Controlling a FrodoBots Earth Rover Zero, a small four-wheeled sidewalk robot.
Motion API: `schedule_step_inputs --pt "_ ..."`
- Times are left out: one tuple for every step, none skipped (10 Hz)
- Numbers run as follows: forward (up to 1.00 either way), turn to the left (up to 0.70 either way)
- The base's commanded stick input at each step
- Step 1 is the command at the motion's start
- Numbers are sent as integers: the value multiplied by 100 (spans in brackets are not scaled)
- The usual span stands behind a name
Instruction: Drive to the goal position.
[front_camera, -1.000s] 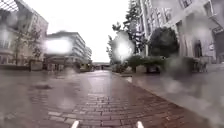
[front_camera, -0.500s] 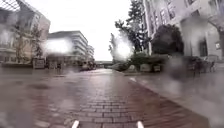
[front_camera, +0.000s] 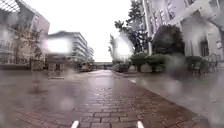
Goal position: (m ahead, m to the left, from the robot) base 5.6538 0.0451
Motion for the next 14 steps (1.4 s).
schedule_step_inputs --pt "70 0" --pt "70 0" --pt "70 0" --pt "70 0" --pt "70 0" --pt "70 0" --pt "70 0" --pt "70 0" --pt "70 0" --pt "70 9" --pt "70 14" --pt "70 14" --pt "70 14" --pt "70 7"
